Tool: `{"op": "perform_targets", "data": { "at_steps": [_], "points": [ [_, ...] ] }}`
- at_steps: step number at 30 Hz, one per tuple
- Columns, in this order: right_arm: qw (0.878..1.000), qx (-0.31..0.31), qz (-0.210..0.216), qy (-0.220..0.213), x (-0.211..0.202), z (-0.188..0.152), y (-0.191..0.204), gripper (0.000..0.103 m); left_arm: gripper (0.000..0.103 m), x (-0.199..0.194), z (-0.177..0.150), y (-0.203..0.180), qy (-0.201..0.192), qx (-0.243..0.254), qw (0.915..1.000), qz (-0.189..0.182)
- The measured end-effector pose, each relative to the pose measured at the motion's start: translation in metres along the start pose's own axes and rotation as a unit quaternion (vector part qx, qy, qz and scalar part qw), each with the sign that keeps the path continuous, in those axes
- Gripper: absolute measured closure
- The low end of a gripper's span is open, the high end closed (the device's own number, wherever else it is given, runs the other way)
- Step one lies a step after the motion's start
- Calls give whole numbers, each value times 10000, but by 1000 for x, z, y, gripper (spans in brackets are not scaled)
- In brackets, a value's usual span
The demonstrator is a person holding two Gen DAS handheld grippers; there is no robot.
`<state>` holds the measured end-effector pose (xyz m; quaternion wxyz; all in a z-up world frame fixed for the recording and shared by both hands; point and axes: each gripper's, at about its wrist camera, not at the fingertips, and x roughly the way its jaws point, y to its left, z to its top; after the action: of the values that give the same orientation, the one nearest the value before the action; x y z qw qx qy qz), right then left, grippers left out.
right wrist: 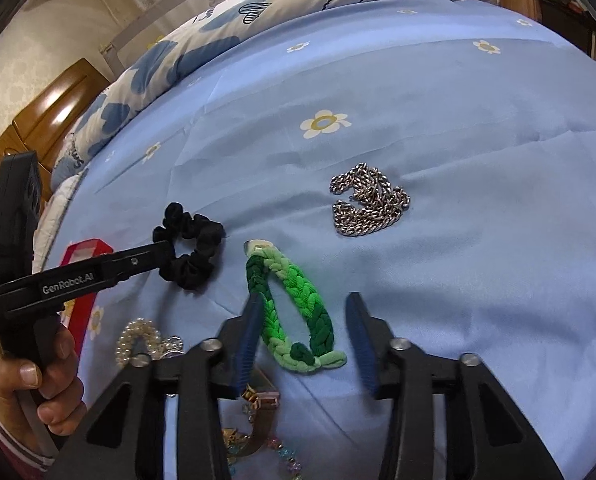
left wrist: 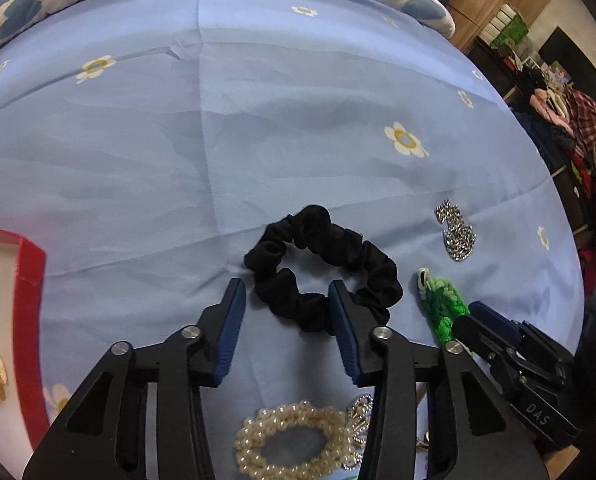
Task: Organize jewelry
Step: 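Grasp the black scrunchie with the left tool while the right tool grasps the green bracelet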
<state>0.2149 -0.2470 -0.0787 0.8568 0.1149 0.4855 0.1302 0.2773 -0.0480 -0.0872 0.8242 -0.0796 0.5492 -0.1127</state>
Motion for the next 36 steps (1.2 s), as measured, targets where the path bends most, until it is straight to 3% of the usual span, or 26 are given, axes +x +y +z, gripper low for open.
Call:
{"op": "perform_targets", "data": {
  "at_steps": [2,4,6,19,36],
  "points": [
    [10000,-17,-1,15,1,0,0,71,75,3,-1,0,4,41,10000,9],
    [10000,-47,-60,26,2,-1,0,82,92,3,-1,-1,8,66,10000,-36],
    [9999,-43,-97,36,3,-1,-1,86,94,2,-2,-2,-20,126,9999,-94],
    [9994,-18,107,-319,-25,3,14,91,95,-64,-16,12,-500,78,9985,-229],
    [9961,-415,698,-350,-38,-9,103,91,95,-138,-65,72,-932,-574,9939,-147]
  ]
}}
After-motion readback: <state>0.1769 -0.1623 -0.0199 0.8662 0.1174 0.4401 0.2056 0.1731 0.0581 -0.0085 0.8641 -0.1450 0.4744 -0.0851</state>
